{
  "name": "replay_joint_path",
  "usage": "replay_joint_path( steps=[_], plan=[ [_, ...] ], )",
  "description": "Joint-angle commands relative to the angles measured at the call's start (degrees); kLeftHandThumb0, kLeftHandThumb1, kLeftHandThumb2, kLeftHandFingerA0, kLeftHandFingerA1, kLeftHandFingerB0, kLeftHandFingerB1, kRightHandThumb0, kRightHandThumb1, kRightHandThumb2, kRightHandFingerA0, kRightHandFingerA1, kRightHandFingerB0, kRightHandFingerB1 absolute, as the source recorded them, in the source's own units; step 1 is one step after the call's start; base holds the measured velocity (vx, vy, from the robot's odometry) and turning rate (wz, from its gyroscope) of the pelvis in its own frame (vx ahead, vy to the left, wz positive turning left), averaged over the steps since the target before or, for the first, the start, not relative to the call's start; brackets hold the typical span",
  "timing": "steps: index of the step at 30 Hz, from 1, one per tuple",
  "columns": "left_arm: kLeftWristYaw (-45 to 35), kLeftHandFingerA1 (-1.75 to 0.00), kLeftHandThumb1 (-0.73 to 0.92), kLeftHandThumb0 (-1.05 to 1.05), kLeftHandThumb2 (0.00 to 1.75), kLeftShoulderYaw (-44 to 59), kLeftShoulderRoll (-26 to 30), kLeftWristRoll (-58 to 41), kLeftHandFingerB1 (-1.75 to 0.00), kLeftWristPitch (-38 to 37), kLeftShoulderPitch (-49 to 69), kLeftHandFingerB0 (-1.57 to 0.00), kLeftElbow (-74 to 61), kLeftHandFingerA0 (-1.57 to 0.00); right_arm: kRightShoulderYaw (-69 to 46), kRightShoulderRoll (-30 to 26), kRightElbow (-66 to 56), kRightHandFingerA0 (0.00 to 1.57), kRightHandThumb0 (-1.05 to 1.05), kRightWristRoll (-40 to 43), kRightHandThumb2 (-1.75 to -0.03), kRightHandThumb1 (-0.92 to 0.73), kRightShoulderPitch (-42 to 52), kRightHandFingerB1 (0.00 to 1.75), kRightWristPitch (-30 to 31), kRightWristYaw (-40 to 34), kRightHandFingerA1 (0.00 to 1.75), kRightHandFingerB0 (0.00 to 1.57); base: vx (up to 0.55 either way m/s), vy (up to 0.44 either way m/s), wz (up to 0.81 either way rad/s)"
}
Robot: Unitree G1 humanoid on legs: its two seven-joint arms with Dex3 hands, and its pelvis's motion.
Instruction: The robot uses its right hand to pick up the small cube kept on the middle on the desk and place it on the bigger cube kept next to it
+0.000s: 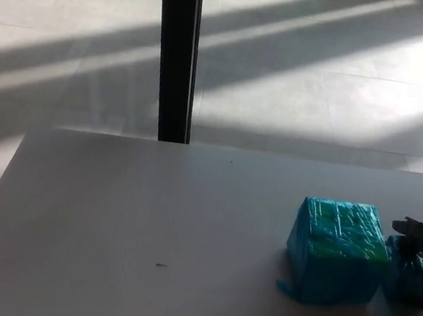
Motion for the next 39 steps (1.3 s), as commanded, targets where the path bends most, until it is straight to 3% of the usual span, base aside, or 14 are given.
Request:
replay_joint_path(
  steps=[1, 6, 7, 10, 16, 18, 28, 30, 32, 35, 36, 37, 38, 39],
  plan=[
    [-0.43, -0.67, 0.64, -0.68, 0.59, 0.81, 0.97, -0.70, -0.61, 1.86, -0.33, -0.66, -0.01, -0.50, 5.70, -2.78, 1.28, 0.19, -0.13, -8.14, -0.65, -0.72, 0.67, 0.34, -0.10, 1.77, 1.01, 0.19, 0.00, 0.000, 0.00],
    [1.18, -0.62, 0.69, -0.68, 0.60, -1.16, 1.08, 1.71, -0.56, 0.02, -0.17, -0.60, 0.28, -0.48, 9.44, -6.46, 3.35, 0.63, -0.17, -10.81, -0.66, -0.73, 1.35, 0.33, -7.93, -4.95, 1.34, 0.32, 0.00, 0.000, 0.00],
    [0.27, -0.65, 0.66, -0.70, 0.60, -0.78, 0.98, 0.99, -0.55, 0.15, -0.03, -0.67, 0.11, -0.56, 11.05, -8.47, 4.30, 0.72, -0.28, -12.89, -0.67, -0.82, 1.96, 0.44, -12.16, -10.43, 1.56, 0.57, 0.00, 0.000, 0.00],
    [-0.32, -0.71, 0.64, -0.66, 0.60, -0.32, 0.85, 0.28, -0.59, 0.17, -0.36, -0.66, 0.84, -0.60, 12.72, -9.89, 4.40, 0.73, -0.34, -14.35, -0.65, -0.79, 2.48, 0.73, -16.04, -15.41, 1.65, 0.76, 0.00, 0.000, 0.00],
    [-0.07, -0.70, 0.63, -0.65, 0.59, 0.26, 0.63, -0.37, -0.61, 1.28, -0.70, -0.70, 1.07, -0.58, 12.90, -9.92, 4.07, 0.74, -0.30, -14.31, -0.63, -0.75, 3.26, 0.80, -19.37, -22.04, 1.66, 0.74, 0.00, 0.000, 0.00],
    [-0.08, -0.67, 0.65, -0.69, 0.60, -0.62, 0.89, 0.58, -0.58, 0.16, -0.30, -0.67, 0.72, -0.54, 11.90, -9.45, 3.90, 0.77, -0.29, -13.31, -0.65, -0.71, 3.82, 0.59, -20.79, -24.60, 1.58, 0.80, 0.00, 0.000, 0.00],
    [0.69, -0.62, 0.67, -0.70, 0.61, -1.20, 0.99, 1.01, -0.52, -0.24, 0.14, -0.63, 0.12, -0.51, 8.61, -6.09, 7.25, 0.77, -0.27, -11.31, -0.65, -0.72, 4.78, 0.62, -22.15, -28.96, 1.53, 0.81, 0.00, 0.000, 0.00],
    [0.40, -0.60, 0.68, -0.72, 0.61, -2.25, 1.38, 1.95, -0.49, -1.36, 0.38, -0.59, 0.02, -0.47, 6.31, -5.62, 7.70, 0.80, -0.21, -9.65, -0.71, -0.73, 5.28, 0.93, -22.62, -29.54, 1.56, 0.81, 0.00, 0.000, 0.00],
    [0.46, -0.60, 0.68, -0.72, 0.61, -2.44, 1.42, 1.88, -0.49, -1.43, 0.39, -0.59, 0.03, -0.47, 5.75, -5.45, 8.02, 0.80, -0.21, -10.09, -0.71, -0.73, 5.28, 0.93, -22.87, -29.67, 1.56, 0.81, 0.00, 0.000, 0.00],
    [0.17, -0.66, 0.67, -0.70, 0.60, -1.01, 1.12, 0.25, -0.57, 0.16, 0.13, -0.63, 0.03, -0.52, 2.26, -5.87, 7.92, 0.79, -0.20, -7.98, -0.72, -0.77, 5.69, 1.40, -23.68, -30.57, 1.67, 0.70, 0.00, 0.000, 0.00],
    [0.07, -0.65, 0.67, -0.71, 0.61, -0.93, 1.35, 0.26, -0.55, 0.50, -0.04, -0.62, 0.04, -0.50, 1.57, -5.79, 7.91, 0.80, -0.22, -7.74, -0.70, -0.78, 5.52, 0.88, -22.86, -29.77, 1.60, 0.76, 0.00, 0.000, 0.00],
    [0.11, -0.62, 0.67, -0.72, 0.61, -1.28, 1.51, 0.73, -0.55, -0.08, 0.11, -0.63, -0.09, -0.41, 0.57, -6.13, 7.85, 0.86, -0.20, -7.20, -0.72, -0.74, 5.53, 1.11, -23.94, -30.11, 1.59, 0.78, 0.00, 0.000, 0.00],
    [-0.11, -0.75, 0.67, -0.70, 0.60, -1.04, 1.48, 0.50, -0.63, -0.38, 0.25, -0.68, -0.20, -0.56, -0.48, -6.67, 7.57, 0.82, -0.23, -6.93, -0.65, -0.69, 5.58, 0.85, -24.98, -30.56, 1.58, 0.82, 0.00, 0.000, 0.00],
    [-0.60, -0.67, 0.68, -0.71, 0.61, -0.89, 1.59, 0.34, -0.55, -0.63, 0.29, -0.59, -0.12, -0.51, -1.58, -7.15, 7.35, 0.83, -0.18, -6.32, -0.72, -0.73, 5.49, 0.95, -25.32, -29.69, 1.54, 0.79, 0.00, 0.000, 0.00]
  ],
)
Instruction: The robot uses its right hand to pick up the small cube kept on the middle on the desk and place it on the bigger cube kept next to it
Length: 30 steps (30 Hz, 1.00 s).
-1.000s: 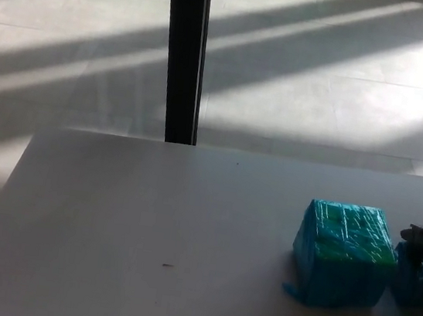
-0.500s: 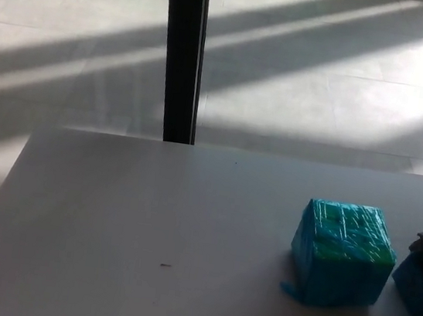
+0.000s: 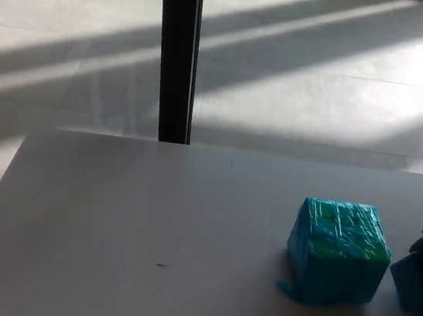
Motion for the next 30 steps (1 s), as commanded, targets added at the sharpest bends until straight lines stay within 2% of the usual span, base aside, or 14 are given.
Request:
replay_joint_path(
  steps=[1, 7, 8, 10, 11, 12, 13, 19, 20, 23, 27, 28, 29, 30],
  plan=[
    [-0.71, -0.66, 0.66, -0.73, 0.60, 0.59, 1.67, -0.09, -0.55, -0.69, 0.41, -0.63, -0.06, -0.55, -5.03, -1.53, -0.22, 0.84, -0.17, 3.60, -0.80, -0.74, 0.71, 1.20, -3.12, 0.97, 1.58, 0.73, 0.00, 0.000, 0.00],
    [0.51, -0.67, 0.69, -0.71, 0.61, 0.38, 1.54, 0.40, -0.60, 0.18, 0.31, -0.60, -0.20, -0.51, -10.36, -4.05, -0.93, 0.83, -0.16, 4.95, -0.84, -0.72, -0.67, 1.29, -4.44, 2.91, 1.62, 0.72, 0.00, 0.000, 0.00],
    [-0.52, -0.73, 0.49, -0.71, 0.87, 0.74, 1.60, -0.04, -0.67, -0.07, 0.50, -0.59, 0.05, -0.55, -10.97, -4.31, -0.73, 0.79, -0.17, 4.97, -0.92, -0.69, -0.98, 1.35, -5.03, 3.02, 1.64, 0.71, 0.00, 0.000, 0.00],
    [-1.81, -0.73, 0.49, -0.71, 0.87, 1.79, 1.53, -1.18, -0.67, 0.61, 0.39, -0.59, 0.16, -0.55, -11.97, -4.51, -0.74, 0.79, -0.17, 5.12, -0.92, -0.69, -1.01, 1.35, -5.99, 3.28, 1.64, 0.71, 0.00, 0.000, 0.00],
    [-1.23, -0.67, 0.66, -0.72, 0.60, 1.56, 1.56, -0.74, -0.58, 0.32, 0.53, -0.62, -0.10, -0.54, -12.60, -5.52, -1.94, 0.84, -0.18, 5.15, -0.76, -0.75, -1.80, 1.25, -4.45, 5.43, 1.59, 0.73, 0.00, 0.000, 0.00],
    [-1.24, -0.67, 0.66, -0.72, 0.60, 1.59, 1.55, -0.72, -0.58, 0.33, 0.54, -0.62, -0.11, -0.54, -12.73, -5.50, -2.00, 0.84, -0.18, 5.10, -0.76, -0.75, -1.76, 1.25, -4.45, 5.53, 1.59, 0.73, 0.00, 0.000, 0.00],
    [0.06, -0.59, 0.69, -0.73, 0.61, -0.13, 1.77, 1.35, -0.47, -0.77, 0.66, -0.51, -0.16, -0.40, -13.72, -6.58, -2.71, 0.84, -0.17, 6.18, -0.80, -0.72, -3.46, 1.23, -4.52, 8.55, 1.55, 0.78, 0.00, 0.000, 0.00],
    [-0.50, -0.66, 0.69, -0.72, 0.61, 0.22, 1.94, 0.26, -0.57, -0.55, 1.28, -0.57, -1.00, -0.44, -15.49, -6.88, -4.60, 0.88, -0.20, 7.20, -0.75, -0.71, -6.55, 1.26, -2.94, 14.34, 1.61, 0.76, 0.00, 0.000, 0.00],
    [-0.71, -0.62, 0.66, -0.72, 0.60, 0.65, 1.82, -0.18, -0.52, -0.18, 1.07, -0.56, -0.60, -0.46, -15.67, -6.94, -5.54, 0.85, -0.20, 7.37, -0.78, -0.70, -6.87, 1.09, -2.83, 15.25, 1.54, 0.82, 0.00, 0.000, 0.00],
    [1.15, -0.58, 0.69, -0.71, 0.61, 0.29, 1.60, 0.59, -0.47, 0.51, 0.50, -0.51, 0.59, -0.43, -15.93, -6.62, -9.11, 0.87, -0.19, 7.91, -0.88, -0.66, -7.96, 1.16, -2.01, 18.96, 1.52, 0.82, 0.00, 0.000, 0.00],
    [-0.13, -0.57, 0.70, -0.70, 0.61, 0.04, 1.80, 0.81, -0.45, -0.55, 0.71, -0.49, 0.51, -0.38, -16.99, -5.50, -13.80, 0.87, -0.20, 10.60, -0.83, -0.68, -8.18, 1.14, -1.44, 23.63, 1.53, 0.83, 0.00, 0.000, 0.00],
    [-0.58, -0.59, 0.68, -0.71, 0.61, 0.50, 1.81, 0.21, -0.49, -0.13, 0.66, -0.54, 0.44, -0.42, -16.96, -5.37, -15.37, 0.89, -0.23, 11.03, -0.80, -0.68, -8.16, 1.13, -1.11, 25.20, 1.52, 0.85, 0.00, 0.000, 0.00],
    [-0.74, -0.84, 0.63, -0.68, 0.59, 1.28, 1.60, -0.67, -0.66, 0.63, 0.56, -0.67, 0.57, -0.64, -16.99, -5.06, -16.60, 0.90, -0.18, 11.45, -0.85, -0.68, -7.97, 1.10, -0.84, 25.99, 1.49, 0.84, 0.00, 0.000, 0.00],
    [-0.98, -0.84, 0.63, -0.68, 0.59, 2.48, 1.28, -1.96, -0.66, 1.76, 0.41, -0.67, 0.77, -0.64, -17.06, -4.61, -18.60, 0.90, -0.18, 12.12, -0.85, -0.68, -7.64, 1.10, -0.32, 27.26, 1.49, 0.84, 0.00, 0.000, 0.00]
  ],
)
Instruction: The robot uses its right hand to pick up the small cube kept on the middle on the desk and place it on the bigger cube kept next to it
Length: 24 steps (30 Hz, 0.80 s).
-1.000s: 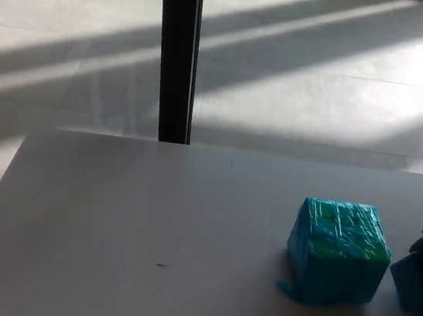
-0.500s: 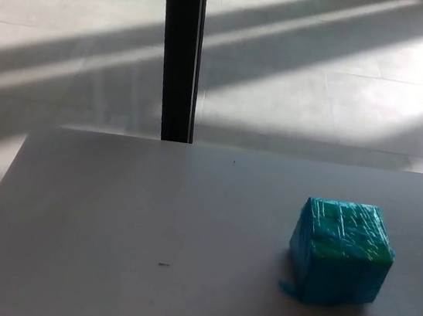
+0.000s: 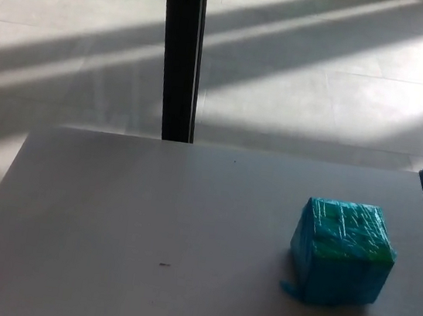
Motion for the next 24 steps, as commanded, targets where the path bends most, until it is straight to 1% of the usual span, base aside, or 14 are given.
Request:
replay_joint_path(
  steps=[1, 3, 5, 6, 7, 8, 9, 11, 12, 17, 20, 22, 23, 24],
  plan=[
    [-0.71, -0.84, 0.63, -0.68, 0.59, 1.91, 0.75, -1.57, -0.66, 1.77, 0.17, -0.67, 0.67, -0.64, -1.83, 0.44, -7.49, 0.90, -0.18, 5.66, -0.85, -0.68, -0.85, 1.10, 3.01, 11.07, 1.49, 0.84, 0.00, 0.000, 0.00],
    [-0.06, -0.58, 0.69, -0.72, 0.61, -0.55, 1.15, 1.34, -0.46, -0.49, 0.56, -0.50, 0.71, -0.39, -1.71, 2.21, -10.68, 0.86, -0.21, 7.74, -0.83, -0.70, -0.23, 1.19, 2.23, 12.92, 1.58, 0.83, 0.00, 0.000, 0.00],
    [-0.33, -0.58, 0.69, -0.71, 0.61, -0.51, 1.17, 1.13, -0.46, -0.66, 0.61, -0.52, 0.68, -0.41, -1.71, 2.75, -11.55, 0.86, -0.21, 8.00, -0.85, -0.69, 0.06, 1.17, 1.85, 13.20, 1.60, 0.84, 0.00, 0.000, 0.00],
    [0.01, -0.75, 0.66, -0.71, 0.60, 0.01, 1.01, 0.48, -0.61, -0.38, 0.64, -0.63, 0.63, -0.56, -1.55, 3.16, -13.03, 0.82, -0.22, 8.17, -0.82, -0.70, 0.25, 1.23, 3.25, 14.55, 1.64, 0.79, 0.00, 0.000, 0.00],
    [0.34, -0.70, 0.64, -0.72, 0.60, 0.76, 0.51, -0.35, -0.59, 0.48, 0.47, -0.68, 0.70, -0.58, -1.41, 3.34, -13.88, 0.82, -0.22, 8.29, -0.82, -0.69, 0.14, 1.21, 3.21, 15.10, 1.65, 0.79, 0.00, 0.000, 0.00],
    [0.59, -0.64, 0.66, -0.71, 0.60, 0.33, 0.52, 0.11, -0.55, 0.28, 0.45, -0.64, 0.64, -0.54, -1.09, 3.44, -14.80, 0.83, -0.22, 8.18, -0.81, -0.69, 0.21, 1.16, 2.80, 15.64, 1.64, 0.80, 0.00, 0.000, 0.00],
    [-0.13, -0.60, 0.67, -0.71, 0.60, 0.19, 0.65, 0.21, -0.50, -0.25, 0.62, -0.59, 0.51, -0.50, -0.61, 3.70, -16.61, 0.85, -0.26, 7.87, -0.74, -0.70, 0.33, 0.83, 2.58, 16.18, 1.59, 0.84, 0.00, 0.000, 0.00],
    [-0.08, -0.58, 0.67, -0.71, 0.61, 0.08, 0.67, 0.32, -0.47, -0.24, 0.63, -0.57, 0.46, -0.48, -0.74, 3.87, -17.56, 0.85, -0.28, 7.62, -0.70, -0.70, 0.59, 0.76, 2.73, 16.49, 1.62, 0.87, 0.00, 0.000, 0.00],
    [0.33, -0.57, 0.66, -0.70, 0.60, -0.04, 0.65, 0.46, -0.45, 0.14, 0.52, -0.52, 0.52, -0.42, -0.47, 4.05, -18.68, 0.84, -0.29, 7.18, -0.70, -0.72, 0.71, 0.95, 2.50, 16.64, 1.63, 0.82, 0.00, 0.000, 0.00],
    [0.57, -0.63, 0.65, -0.71, 0.60, 0.70, 0.33, -0.23, -0.55, 0.51, 0.32, -0.61, 0.67, -0.48, 0.23, 4.73, -20.53, 0.83, -0.28, 6.20, -0.67, -0.72, 0.68, 1.00, 1.23, 17.39, 1.67, 0.82, 0.00, 0.000, 0.00],
    [1.21, -0.57, 0.67, -0.72, 0.61, -0.31, 0.46, 0.97, -0.48, 0.17, 0.40, -0.57, 0.63, -0.44, 0.64, 5.06, -22.85, 0.83, -0.30, 6.53, -0.68, -0.73, 1.39, 0.95, 2.77, 20.02, 1.63, 0.83, 0.00, 0.000, 0.00],
    [0.74, -0.60, 0.64, -0.68, 0.60, 1.09, 0.21, -0.68, -0.49, 1.32, 0.19, -0.60, 0.84, -0.50, 1.14, 5.10, -23.55, 0.81, -0.25, 6.06, -0.75, -0.70, 1.83, 1.16, 2.93, 21.06, 1.67, 0.81, 0.00, 0.000, 0.00],
    [0.86, -0.67, 0.48, -0.72, 0.85, 1.39, 0.12, -0.95, -0.59, 1.46, 0.15, -0.57, 0.91, -0.52, 1.41, 5.09, -23.93, 0.79, -0.25, 5.64, -0.74, -0.72, 2.02, 1.30, 3.36, 21.61, 1.70, 0.73, 0.00, 0.000, 0.00],
    [0.92, -0.67, 0.48, -0.72, 0.85, 1.36, 0.10, -0.75, -0.59, 1.24, 0.18, -0.57, 0.96, -0.52, 1.68, 4.98, -24.49, 0.79, -0.25, 5.07, -0.74, -0.72, 2.11, 1.30, 4.08, 22.26, 1.70, 0.73, 0.00, 0.000, 0.00]
  ],
)
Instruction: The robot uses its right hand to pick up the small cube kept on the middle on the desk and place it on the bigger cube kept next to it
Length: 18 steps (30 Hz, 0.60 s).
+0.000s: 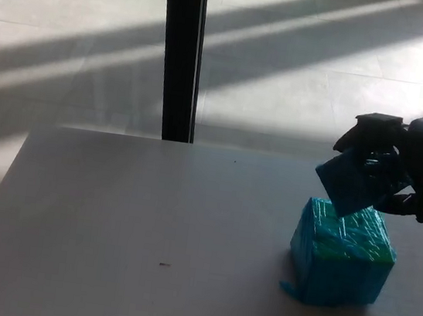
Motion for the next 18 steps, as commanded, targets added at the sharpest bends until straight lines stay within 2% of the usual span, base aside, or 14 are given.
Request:
replay_joint_path(
  steps=[1, 3, 4, 5, 8, 9, 10, 11, 12, 13, 15, 16, 17, 18],
  plan=[
    [1.01, -0.61, 0.67, -0.72, 0.61, -0.35, 0.36, 0.84, -0.51, 0.22, 0.29, -0.58, 0.47, -0.48, 1.06, -0.27, -2.79, 0.79, -0.24, -0.52, -0.69, -0.73, 1.64, 1.24, 3.21, 5.40, 1.68, 0.74, 0.00, 0.000, 0.00],
    [0.51, -0.63, 0.68, -0.71, 0.61, -0.79, 0.74, 1.17, -0.53, -0.37, 0.23, -0.57, 0.29, -0.47, 1.56, -0.40, -2.70, 0.78, -0.22, -1.46, -0.62, -0.68, 2.20, 1.25, 2.03, 4.67, 1.66, 0.76, 0.00, 0.000, 0.00],
    [0.25, -0.72, 0.65, -0.71, 0.60, -0.23, 0.68, 0.40, -0.61, 0.27, 0.15, -0.64, 0.26, -0.55, 1.75, -0.38, -2.38, 0.78, -0.25, -1.63, -0.65, -0.68, 2.28, 1.08, 2.33, 4.94, 1.60, 0.80, 0.00, 0.000, 0.00],
    [-0.14, -0.72, 0.65, -0.71, 0.60, 0.68, 0.57, -0.71, -0.61, 1.22, 0.04, -0.64, 0.19, -0.55, 2.05, -0.35, -1.81, 0.78, -0.25, -1.88, -0.65, -0.68, 2.36, 1.08, 2.71, 5.29, 1.60, 0.80, 0.00, 0.000, 0.00],
    [0.07, -0.64, 0.67, -0.73, 0.60, -0.49, 0.89, 0.56, -0.58, 0.00, 0.34, -0.59, -0.60, -0.44, 2.44, -0.46, -0.69, 0.77, -0.23, -2.54, -0.71, -0.67, 2.39, 1.30, 2.55, 4.94, 1.64, 0.73, 0.00, 0.000, 0.00],
    [-0.16, -0.76, 0.66, -0.72, 0.60, -0.33, 0.89, 0.36, -0.63, -0.06, 0.40, -0.64, -0.69, -0.58, 2.55, -0.38, -0.51, 0.81, -0.25, -2.77, -0.65, -0.68, 2.29, 1.18, 2.66, 5.03, 1.63, 0.76, 0.00, 0.000, 0.00],
    [-0.40, -0.69, 0.66, -0.71, 0.60, -0.10, 0.89, 0.05, -0.56, 0.33, 0.32, -0.63, -0.67, -0.53, 2.77, -0.23, -0.08, 0.79, -0.25, -2.89, -0.66, -0.68, 2.06, 1.13, 2.90, 5.44, 1.61, 0.77, 0.00, 0.000, 0.00],
    [-0.57, -0.63, 0.67, -0.72, 0.60, -0.19, 1.00, 0.13, -0.52, 0.41, 0.28, -0.56, -0.84, -0.46, 3.02, -0.08, 0.10, 0.81, -0.29, -3.04, -0.64, -0.67, 1.89, 0.97, 3.23, 5.95, 1.55, 0.81, 0.00, 0.000, 0.00],
    [-0.63, -0.63, 0.55, -0.70, 1.00, -0.42, 1.13, 0.36, -0.60, 0.28, 0.22, -0.51, -1.01, -0.41, 3.40, 0.15, 0.09, 0.81, -0.28, -3.34, -0.68, -0.67, 1.73, 0.96, 3.72, 6.52, 1.52, 0.81, 0.00, 0.000, 0.00],
    [-0.30, -0.59, 0.67, -0.71, 0.61, -0.28, 1.03, 0.25, -0.48, 0.46, 0.11, -0.58, -0.82, -0.48, 3.65, 0.32, -0.15, 0.79, -0.28, -3.67, -0.66, -0.67, 1.82, 0.94, 3.94, 6.58, 1.54, 0.80, 0.00, 0.000, 0.00],
    [-0.02, -0.59, 0.67, -0.71, 0.61, -0.08, 0.96, 0.09, -0.48, 0.72, 0.06, -0.58, -0.72, -0.48, 3.83, 0.35, -0.46, 0.79, -0.28, -3.91, -0.66, -0.67, 1.99, 0.94, 4.07, 6.59, 1.54, 0.80, 0.00, 0.000, 0.00],
    [0.84, -0.66, 0.56, -0.66, 1.01, -0.23, 0.84, 0.39, -0.61, 0.92, -0.38, -0.53, -0.23, -0.49, 4.65, 0.67, -0.25, 0.75, -0.29, -5.13, -0.62, -0.69, 1.75, 1.16, 3.53, 5.90, 1.63, 0.72, 0.00, 0.000, 0.00],
    [1.21, -0.66, 0.56, -0.66, 1.01, -0.29, 0.78, 0.51, -0.61, 1.01, -0.58, -0.53, -0.01, -0.49, 5.00, 0.81, -0.17, 0.75, -0.29, -5.67, -0.62, -0.69, 1.65, 1.16, 3.33, 5.60, 1.63, 0.72, 0.00, 0.000, 0.00],
    [1.07, -0.63, 0.68, -0.67, 0.62, -0.30, 0.80, 0.51, -0.51, 0.79, -0.57, -0.60, -0.05, -0.55, 5.06, 0.80, -0.24, 0.75, -0.30, -5.68, -0.62, -0.67, 1.63, 0.97, 3.25, 5.56, 1.62, 0.75, 0.00, 0.000, 0.00]
  ],
)
